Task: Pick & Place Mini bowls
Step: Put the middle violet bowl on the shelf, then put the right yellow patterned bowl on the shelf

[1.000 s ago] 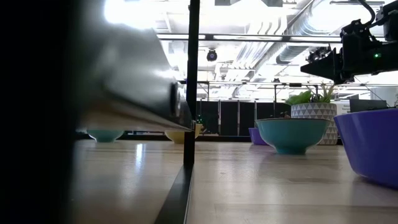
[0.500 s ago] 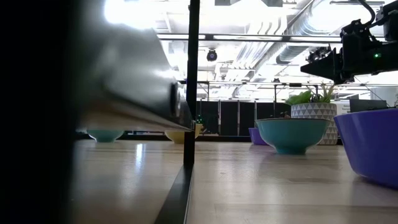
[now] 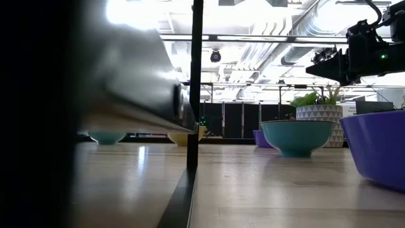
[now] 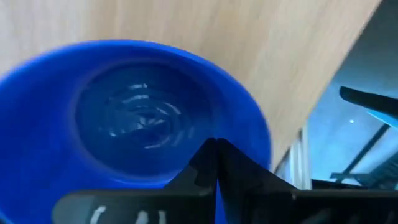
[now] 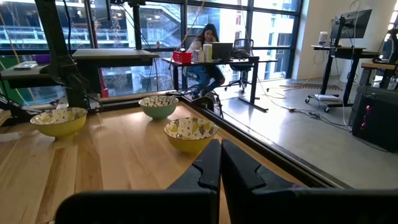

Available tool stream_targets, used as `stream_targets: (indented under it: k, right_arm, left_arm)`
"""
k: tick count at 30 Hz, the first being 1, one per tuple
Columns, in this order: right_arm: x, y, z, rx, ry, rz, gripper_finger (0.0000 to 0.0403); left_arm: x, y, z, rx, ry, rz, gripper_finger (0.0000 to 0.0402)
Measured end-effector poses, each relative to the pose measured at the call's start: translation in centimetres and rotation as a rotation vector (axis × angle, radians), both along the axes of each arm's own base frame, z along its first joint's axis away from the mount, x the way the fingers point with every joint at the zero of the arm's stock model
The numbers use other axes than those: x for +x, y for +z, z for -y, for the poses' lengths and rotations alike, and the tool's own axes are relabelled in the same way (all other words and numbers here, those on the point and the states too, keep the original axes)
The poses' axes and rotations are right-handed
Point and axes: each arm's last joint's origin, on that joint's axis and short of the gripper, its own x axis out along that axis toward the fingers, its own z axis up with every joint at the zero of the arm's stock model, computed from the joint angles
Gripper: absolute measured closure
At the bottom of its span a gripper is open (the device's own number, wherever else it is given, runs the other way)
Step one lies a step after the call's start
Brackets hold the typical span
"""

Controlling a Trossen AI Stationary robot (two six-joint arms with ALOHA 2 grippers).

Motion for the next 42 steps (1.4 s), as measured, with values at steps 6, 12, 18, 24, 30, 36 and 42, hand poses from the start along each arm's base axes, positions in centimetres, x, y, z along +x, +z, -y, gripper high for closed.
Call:
stream_targets:
  k: [6, 12, 18, 24, 30, 36, 42]
  right_arm:
    - [0.0, 0.0, 0.0, 0.000, 0.000, 0.000, 0.0402]
    - [0.0, 0.0, 0.0, 0.000, 0.000, 0.000, 0.0402]
    - [0.0, 0.0, 0.0, 0.000, -0.001, 0.000, 0.0402]
    - [0.0, 0.0, 0.0, 0.000, 0.000, 0.000, 0.0402]
    - [0.0, 0.0, 0.0, 0.000, 0.000, 0.000, 0.0402]
    - [0.0, 0.0, 0.0, 0.000, 0.000, 0.000, 0.0402]
    - [0.0, 0.0, 0.0, 0.000, 0.000, 0.000, 0.0402]
  left_arm:
    - [-0.2, 0.0, 0.6, -0.049, -0.015, -0.011, 0.0401]
    - [-0.1, 0.0, 0.7, -0.063, -0.013, -0.017, 0.0401]
    - [0.0, 0.9, 1.0, -0.086, -0.019, -0.019, 0.0401]
    - [0.3, 2.3, 0.9, -0.060, 0.023, 0.087, 0.0401]
    - [0.0, 4.4, -1.3, 0.046, 0.044, 0.324, 0.0401]
    - [0.3, 4.8, -5.2, 0.130, 0.018, 0.595, 0.0401]
    - [2.4, 3.5, -9.2, 0.120, -0.091, 0.899, 0.0401]
